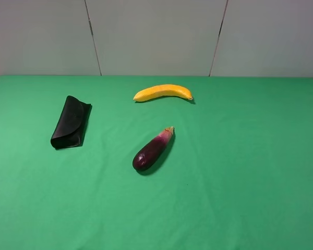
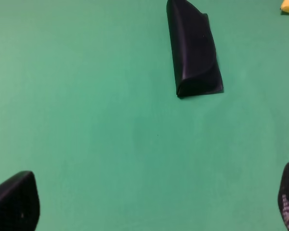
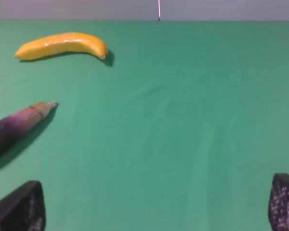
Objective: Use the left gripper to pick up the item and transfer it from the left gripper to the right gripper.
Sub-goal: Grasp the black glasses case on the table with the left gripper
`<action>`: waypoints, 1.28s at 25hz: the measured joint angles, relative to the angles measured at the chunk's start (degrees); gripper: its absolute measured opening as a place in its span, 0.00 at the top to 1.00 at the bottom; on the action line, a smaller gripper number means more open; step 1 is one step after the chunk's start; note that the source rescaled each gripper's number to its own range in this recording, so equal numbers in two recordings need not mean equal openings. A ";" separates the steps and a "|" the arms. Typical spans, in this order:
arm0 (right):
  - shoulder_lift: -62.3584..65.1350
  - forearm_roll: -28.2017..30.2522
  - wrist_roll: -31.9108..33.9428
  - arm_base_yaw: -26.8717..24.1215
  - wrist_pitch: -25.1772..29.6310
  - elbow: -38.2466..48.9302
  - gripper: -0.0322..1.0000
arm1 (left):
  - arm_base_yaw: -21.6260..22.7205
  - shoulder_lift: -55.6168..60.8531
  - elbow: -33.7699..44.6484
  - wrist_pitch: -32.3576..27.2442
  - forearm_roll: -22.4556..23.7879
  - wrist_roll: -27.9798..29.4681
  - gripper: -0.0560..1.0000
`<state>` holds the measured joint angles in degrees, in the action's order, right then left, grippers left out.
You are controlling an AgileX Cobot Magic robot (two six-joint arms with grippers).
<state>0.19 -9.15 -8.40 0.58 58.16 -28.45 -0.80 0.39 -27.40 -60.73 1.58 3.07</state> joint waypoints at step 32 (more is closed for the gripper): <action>0.00 0.00 0.00 0.00 0.00 0.00 0.00 | 0.00 0.00 0.00 0.00 0.00 0.00 0.00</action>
<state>0.19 -9.15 -8.40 0.58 58.16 -28.45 -0.80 0.39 -27.40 -60.73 1.58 3.07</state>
